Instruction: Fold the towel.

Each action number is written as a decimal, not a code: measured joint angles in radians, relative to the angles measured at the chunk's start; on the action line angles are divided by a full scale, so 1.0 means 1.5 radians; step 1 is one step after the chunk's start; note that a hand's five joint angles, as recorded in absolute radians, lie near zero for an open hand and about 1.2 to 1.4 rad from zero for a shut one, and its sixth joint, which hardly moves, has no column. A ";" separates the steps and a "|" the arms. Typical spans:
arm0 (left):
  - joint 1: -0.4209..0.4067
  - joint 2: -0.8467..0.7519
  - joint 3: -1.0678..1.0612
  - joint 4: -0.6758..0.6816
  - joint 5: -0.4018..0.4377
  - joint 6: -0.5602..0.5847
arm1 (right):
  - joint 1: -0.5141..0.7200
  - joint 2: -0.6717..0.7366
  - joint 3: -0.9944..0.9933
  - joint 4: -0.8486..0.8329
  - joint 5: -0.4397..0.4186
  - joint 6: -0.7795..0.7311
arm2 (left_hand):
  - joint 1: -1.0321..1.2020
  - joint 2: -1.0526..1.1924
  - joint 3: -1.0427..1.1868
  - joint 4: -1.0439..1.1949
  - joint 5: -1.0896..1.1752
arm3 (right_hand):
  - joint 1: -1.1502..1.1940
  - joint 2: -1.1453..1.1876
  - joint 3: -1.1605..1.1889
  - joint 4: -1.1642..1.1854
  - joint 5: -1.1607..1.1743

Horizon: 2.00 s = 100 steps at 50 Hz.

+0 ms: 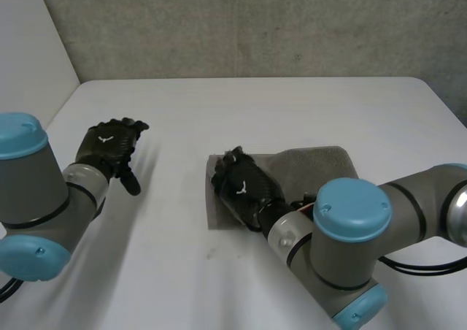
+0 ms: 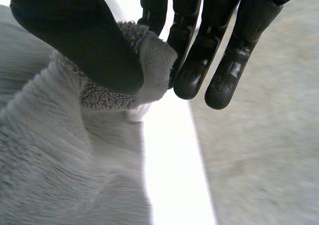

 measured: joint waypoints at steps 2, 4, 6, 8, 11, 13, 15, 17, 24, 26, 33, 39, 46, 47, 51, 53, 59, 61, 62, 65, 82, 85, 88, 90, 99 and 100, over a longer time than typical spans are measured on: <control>-0.018 0.000 0.006 0.001 0.000 0.000 | -0.008 -0.027 0.005 0.001 0.006 0.035 | 0.000 0.000 0.000 0.000 0.000 | -0.024 -0.042 -0.049 -0.035 -0.056; -0.033 -0.001 0.013 0.003 0.000 -0.001 | -0.017 -0.049 0.009 0.002 0.009 0.071 | 0.000 0.000 0.000 0.000 0.000 | -0.024 -0.042 -0.049 -0.035 -0.057; -0.057 -0.003 0.028 0.010 0.000 -0.003 | -0.043 -0.088 0.019 0.003 0.011 0.149 | 0.000 0.000 0.000 0.000 0.000 | -0.024 -0.042 -0.049 -0.035 -0.059; -0.076 -0.005 0.041 0.018 0.000 -0.004 | -0.068 -0.116 0.029 0.006 0.012 0.210 | 0.000 0.000 0.000 0.000 0.000 | -0.024 -0.042 -0.049 -0.035 -0.059; -0.113 -0.013 0.070 0.034 0.000 -0.012 | -0.118 -0.163 0.052 0.019 0.011 0.320 | 0.000 0.000 0.000 0.000 0.000 | -0.024 -0.042 -0.049 -0.035 -0.059; -0.126 -0.017 0.080 0.039 0.000 -0.016 | -0.136 -0.178 0.062 0.027 0.010 0.355 | 0.000 0.000 0.000 0.000 0.000 | -0.024 -0.042 -0.049 -0.035 -0.059; -0.160 -0.035 0.114 0.051 0.000 -0.030 | -0.182 -0.207 0.089 0.050 0.008 0.426 | 0.000 0.000 0.000 0.000 0.000 | -0.024 -0.042 -0.049 -0.035 -0.059; -0.179 -0.049 0.134 0.055 -0.001 -0.039 | -0.207 -0.216 0.106 0.064 0.006 0.448 | 0.000 0.000 0.000 0.000 0.000 | -0.024 -0.042 -0.049 -0.035 -0.059; -0.244 -0.140 0.220 0.055 0.000 -0.074 | -0.296 -0.225 0.173 0.098 -0.001 0.444 | 0.000 0.000 0.000 0.000 0.000 | -0.024 -0.042 -0.049 -0.035 -0.060; -0.258 -0.177 0.241 0.054 0.002 -0.080 | -0.320 -0.222 0.192 0.100 -0.002 0.425 | 0.000 0.000 0.000 0.000 0.000 | -0.024 -0.042 -0.049 -0.035 -0.060; -0.272 -0.259 0.268 0.051 0.002 -0.078 | -0.372 -0.202 0.223 0.097 -0.004 0.377 | 0.000 0.000 0.002 0.002 0.000 | -0.020 -0.035 -0.040 -0.030 -0.053; -0.268 -0.280 0.268 0.051 -0.006 -0.056 | -0.386 -0.179 0.226 0.094 -0.009 0.370 | 0.000 0.000 0.005 0.004 0.000 | 0.044 0.053 0.050 0.051 0.026; -0.260 -0.264 0.231 0.052 -0.053 0.019 | -0.388 -0.143 0.219 0.073 -0.029 0.376 | 0.000 0.000 0.004 0.003 0.000 | 0.400 0.533 0.524 0.527 0.477; -0.259 -0.256 0.220 0.053 -0.064 0.030 | -0.388 -0.142 0.219 0.069 -0.030 0.377 | 0.000 0.000 0.004 0.003 0.000 | 0.412 0.555 0.552 0.555 0.503; -0.259 -0.234 0.191 0.054 -0.089 0.048 | -0.385 -0.142 0.215 0.052 -0.034 0.380 | 0.000 0.000 0.003 0.002 0.000 | 0.419 0.593 0.596 0.603 0.546; -0.260 -0.219 0.178 0.054 -0.096 0.050 | -0.383 -0.144 0.209 0.047 -0.033 0.378 | 0.000 0.000 0.003 0.001 0.000 | 0.419 0.593 0.596 0.603 0.549; -0.256 -0.157 0.140 0.055 -0.105 0.044 | -0.331 -0.157 0.150 0.041 -0.024 0.371 | 0.000 0.000 0.001 0.000 0.000 | 0.426 0.593 0.596 0.603 0.554; -0.249 -0.137 0.130 0.055 -0.106 0.042 | -0.299 -0.162 0.125 0.042 -0.023 0.371 | 0.000 0.000 0.001 0.000 0.000 | 0.426 0.593 0.596 0.603 0.556; -0.244 -0.127 0.125 0.055 -0.107 0.042 | -0.278 -0.164 0.110 0.042 -0.022 0.371 | 0.000 0.000 0.001 0.000 0.000 | 0.426 0.593 0.596 0.603 0.556; -0.223 -0.099 0.108 0.055 -0.110 0.040 | -0.219 -0.164 0.069 0.042 -0.023 0.371 | 0.000 0.000 0.001 0.000 0.000 | 0.426 0.593 0.597 0.603 0.558; -0.141 -0.026 0.042 0.052 -0.111 -0.043 | 0.030 0.038 -0.114 0.096 -0.021 0.380 | 0.000 0.000 0.001 0.000 0.000 | 0.229 0.351 0.357 0.359 0.337; -0.143 -0.027 0.048 0.052 -0.109 -0.059 | 0.027 0.021 -0.117 0.112 -0.011 0.395 | 0.000 0.000 0.001 0.000 0.000 | 0.031 0.097 0.106 0.107 0.091; -0.151 -0.030 0.067 0.051 -0.100 -0.075 | 0.003 -0.024 -0.114 0.133 0.005 0.442 | 0.000 0.000 0.001 0.000 0.000 | -0.023 -0.041 -0.049 -0.035 -0.058; -0.155 -0.032 0.075 0.051 -0.096 -0.081 | -0.006 -0.035 -0.113 0.138 0.008 0.458 | 0.000 0.000 0.001 0.000 0.000 | -0.023 -0.041 -0.049 -0.035 -0.058; -0.216 -0.102 0.172 0.022 -0.020 -0.169 | -0.126 -0.066 -0.116 0.224 -0.047 0.682 | 0.000 0.000 0.005 0.004 0.000 | -0.023 -0.041 -0.049 -0.035 -0.059; -0.218 -0.114 0.181 0.013 -0.015 -0.176 | -0.133 -0.058 -0.117 0.229 -0.056 0.688 | 0.001 0.000 0.005 0.004 0.000 | -0.023 -0.041 -0.049 -0.035 -0.059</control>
